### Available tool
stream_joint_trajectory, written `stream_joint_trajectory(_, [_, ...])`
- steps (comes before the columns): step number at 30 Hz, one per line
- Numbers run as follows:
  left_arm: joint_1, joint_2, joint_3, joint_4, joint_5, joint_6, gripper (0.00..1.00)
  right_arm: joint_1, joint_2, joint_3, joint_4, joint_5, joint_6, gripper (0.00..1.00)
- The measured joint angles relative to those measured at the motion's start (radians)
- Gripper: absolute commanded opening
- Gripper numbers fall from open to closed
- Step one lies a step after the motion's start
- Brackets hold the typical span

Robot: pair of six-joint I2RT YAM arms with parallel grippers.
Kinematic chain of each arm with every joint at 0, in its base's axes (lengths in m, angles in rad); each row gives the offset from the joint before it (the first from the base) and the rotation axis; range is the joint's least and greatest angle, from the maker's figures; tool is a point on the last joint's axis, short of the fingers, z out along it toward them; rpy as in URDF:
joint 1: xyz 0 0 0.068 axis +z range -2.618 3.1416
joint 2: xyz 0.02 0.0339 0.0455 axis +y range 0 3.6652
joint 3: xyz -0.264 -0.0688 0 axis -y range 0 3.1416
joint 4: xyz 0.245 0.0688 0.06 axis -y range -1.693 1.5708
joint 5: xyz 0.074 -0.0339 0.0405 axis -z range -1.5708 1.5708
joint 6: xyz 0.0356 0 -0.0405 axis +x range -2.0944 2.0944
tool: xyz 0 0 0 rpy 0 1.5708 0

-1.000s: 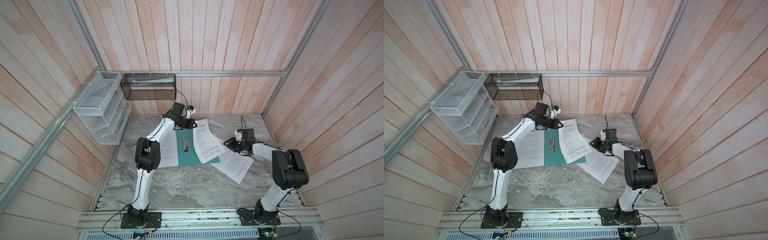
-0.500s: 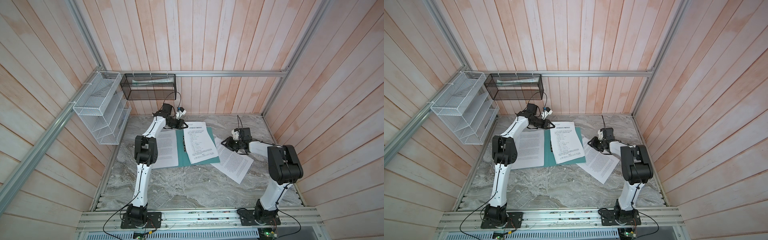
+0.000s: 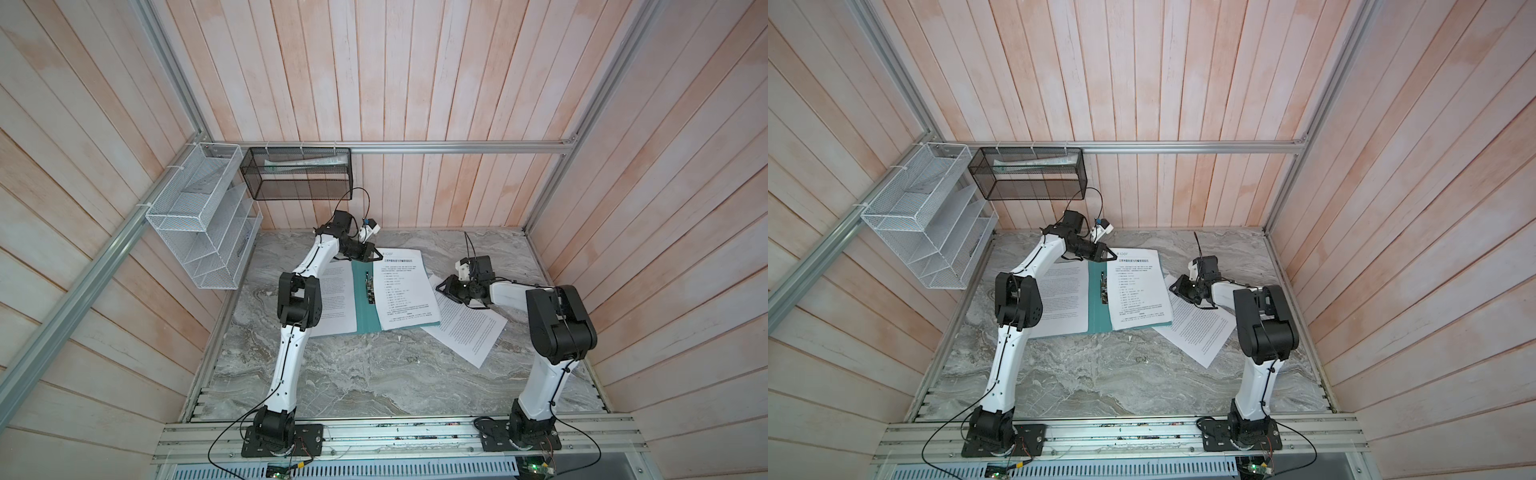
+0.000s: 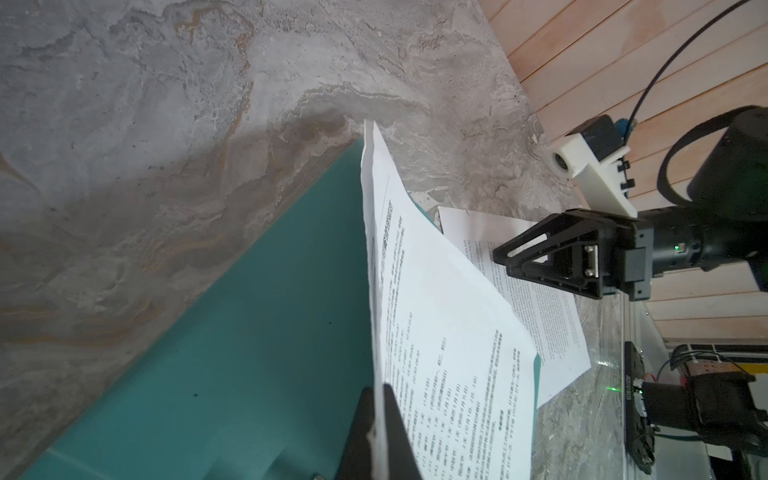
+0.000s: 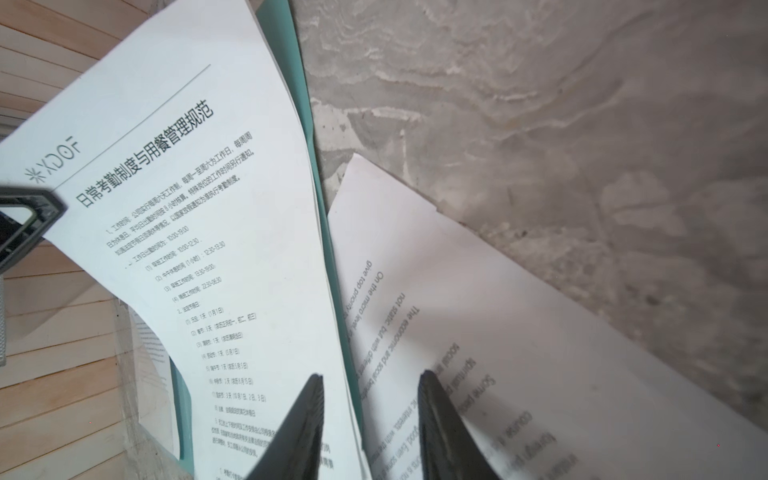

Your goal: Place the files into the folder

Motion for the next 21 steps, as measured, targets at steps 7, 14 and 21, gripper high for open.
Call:
stream_joint_trajectory(7, [0.002, 0.036, 0.005, -0.009, 0.000, 0.008, 0.00, 0.032, 0.008, 0.013, -0.004, 0.016, 0.000, 0.37])
stream_joint_trajectory(14, [0.004, 0.040, 0.011, -0.008, -0.016, 0.017, 0.00, 0.048, 0.031, 0.035, -0.006, 0.023, 0.000, 0.37])
stream_joint_trajectory(21, [0.005, 0.043, 0.016, 0.010, -0.060, 0.005, 0.02, 0.061, 0.031, 0.037, -0.008, 0.030, 0.000, 0.37])
